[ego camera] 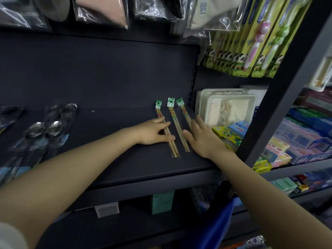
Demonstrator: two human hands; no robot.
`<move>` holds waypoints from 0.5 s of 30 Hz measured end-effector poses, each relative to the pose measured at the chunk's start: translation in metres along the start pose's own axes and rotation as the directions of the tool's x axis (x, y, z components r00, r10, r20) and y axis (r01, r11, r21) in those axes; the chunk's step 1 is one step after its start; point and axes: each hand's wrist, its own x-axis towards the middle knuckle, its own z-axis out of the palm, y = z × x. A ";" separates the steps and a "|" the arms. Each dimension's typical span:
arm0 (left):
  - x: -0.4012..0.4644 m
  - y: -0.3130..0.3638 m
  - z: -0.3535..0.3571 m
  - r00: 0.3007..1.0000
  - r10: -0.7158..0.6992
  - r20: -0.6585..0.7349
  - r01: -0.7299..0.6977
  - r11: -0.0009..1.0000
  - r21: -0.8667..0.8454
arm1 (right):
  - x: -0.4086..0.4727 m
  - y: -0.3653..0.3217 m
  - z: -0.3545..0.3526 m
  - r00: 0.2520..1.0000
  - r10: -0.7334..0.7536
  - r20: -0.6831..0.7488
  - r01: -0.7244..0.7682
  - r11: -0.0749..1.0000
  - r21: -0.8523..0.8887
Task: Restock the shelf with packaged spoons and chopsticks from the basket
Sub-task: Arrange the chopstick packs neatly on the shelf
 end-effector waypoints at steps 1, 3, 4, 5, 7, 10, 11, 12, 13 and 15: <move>0.000 0.002 0.000 1.000 0.001 -0.009 -0.001 1.000 0.008 | 0.001 0.000 0.000 0.999 -0.028 0.045 0.027 1.000 0.004; -0.001 0.004 0.001 1.000 0.000 -0.007 0.001 1.000 0.013 | 0.001 -0.001 -0.001 0.990 -0.076 0.121 0.077 0.997 0.000; -0.002 0.004 0.002 1.000 0.001 0.002 -0.001 1.000 0.006 | 0.001 -0.001 -0.001 0.985 -0.094 0.148 0.097 0.995 -0.012; -0.003 0.004 0.003 1.000 0.002 0.010 -0.002 1.000 0.000 | 0.000 -0.002 -0.002 0.980 -0.106 0.168 0.112 0.993 -0.026; -0.008 0.004 0.005 1.000 0.005 0.016 -0.006 1.000 0.002 | -0.005 -0.001 -0.002 0.973 -0.124 0.193 0.136 0.989 -0.052; -0.016 0.008 0.010 1.000 0.026 0.013 -0.026 1.000 -0.005 | -0.019 0.002 -0.003 0.963 -0.168 0.213 0.189 0.978 -0.084; -0.019 0.009 0.012 0.999 0.035 0.012 -0.035 0.999 -0.005 | -0.024 0.004 -0.003 0.958 -0.184 0.219 0.206 0.975 -0.084; -0.021 0.011 0.014 0.999 0.044 0.011 -0.044 0.999 -0.004 | -0.027 0.005 -0.003 0.955 -0.199 0.220 0.221 0.972 -0.082; -0.023 0.013 0.015 0.999 0.051 0.009 -0.051 0.999 -0.001 | -0.029 0.005 -0.004 0.954 -0.213 0.211 0.233 0.969 -0.076; -0.027 0.015 0.016 0.998 0.058 -0.001 -0.058 0.998 0.017 | -0.029 0.005 -0.004 0.949 -0.247 0.194 0.263 0.963 -0.061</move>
